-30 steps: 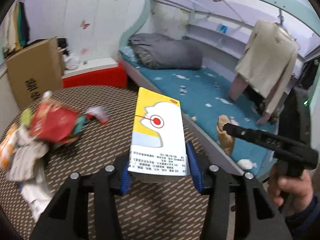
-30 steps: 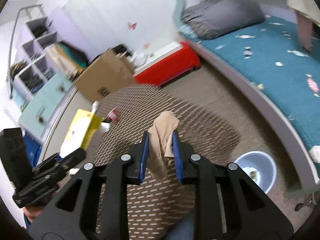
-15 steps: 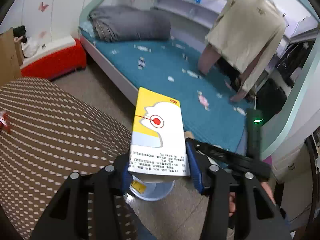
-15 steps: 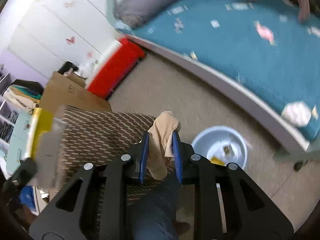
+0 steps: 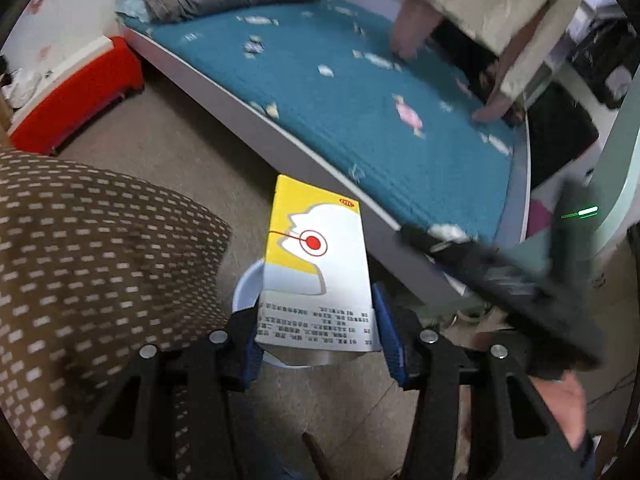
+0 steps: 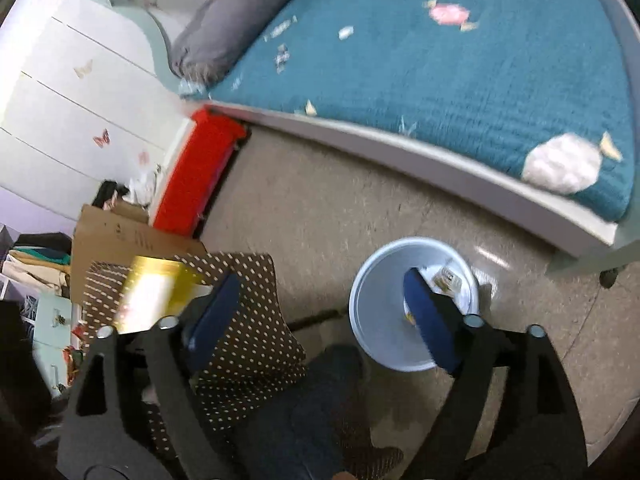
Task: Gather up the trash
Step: 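Carry the box with the left tool while the right tool carries the stocking, both releasing into the bucket, then move both open tools back to the table pile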
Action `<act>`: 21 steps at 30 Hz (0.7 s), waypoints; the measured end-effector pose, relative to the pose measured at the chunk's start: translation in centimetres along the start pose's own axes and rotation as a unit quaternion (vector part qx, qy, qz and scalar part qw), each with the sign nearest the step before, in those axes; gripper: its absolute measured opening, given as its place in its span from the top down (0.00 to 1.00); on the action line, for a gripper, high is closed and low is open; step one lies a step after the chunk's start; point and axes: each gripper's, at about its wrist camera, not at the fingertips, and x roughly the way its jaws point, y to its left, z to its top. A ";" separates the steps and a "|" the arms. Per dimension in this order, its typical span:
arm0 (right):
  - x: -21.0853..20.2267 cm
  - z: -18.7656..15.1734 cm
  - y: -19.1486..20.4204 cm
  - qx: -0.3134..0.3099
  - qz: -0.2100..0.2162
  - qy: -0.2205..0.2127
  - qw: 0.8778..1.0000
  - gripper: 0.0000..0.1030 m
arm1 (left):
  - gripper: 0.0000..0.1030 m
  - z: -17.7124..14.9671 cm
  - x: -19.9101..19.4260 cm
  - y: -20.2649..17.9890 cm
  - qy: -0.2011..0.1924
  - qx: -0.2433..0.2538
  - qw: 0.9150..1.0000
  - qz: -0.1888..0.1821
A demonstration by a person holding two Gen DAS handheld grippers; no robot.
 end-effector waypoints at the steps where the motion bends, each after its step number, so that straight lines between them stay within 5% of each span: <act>1: -0.5 0.2 0.0 0.001 0.000 -0.006 1.000 0.10 | 0.50 0.1 0.8 -0.2 0.009 0.002 1.000 -0.002; 3: -1.7 0.4 0.2 0.001 -0.002 -0.020 1.000 0.08 | 0.22 0.4 2.2 -0.4 0.024 0.006 1.000 0.005; 4: -1.9 0.6 0.3 -0.002 -0.003 -0.023 1.000 0.07 | 0.16 0.4 2.5 -0.5 0.027 0.008 1.000 0.011; 10: -3.9 0.4 1.0 -0.014 -0.006 -0.048 0.999 0.06 | 0.11 0.4 0.9 -0.1 0.010 0.008 0.999 0.039; 21: -7.5 -1.1 8.2 -0.102 -0.009 -0.095 0.990 0.06 | 0.11 -1.7 -8.5 0.5 -0.101 0.008 0.994 0.052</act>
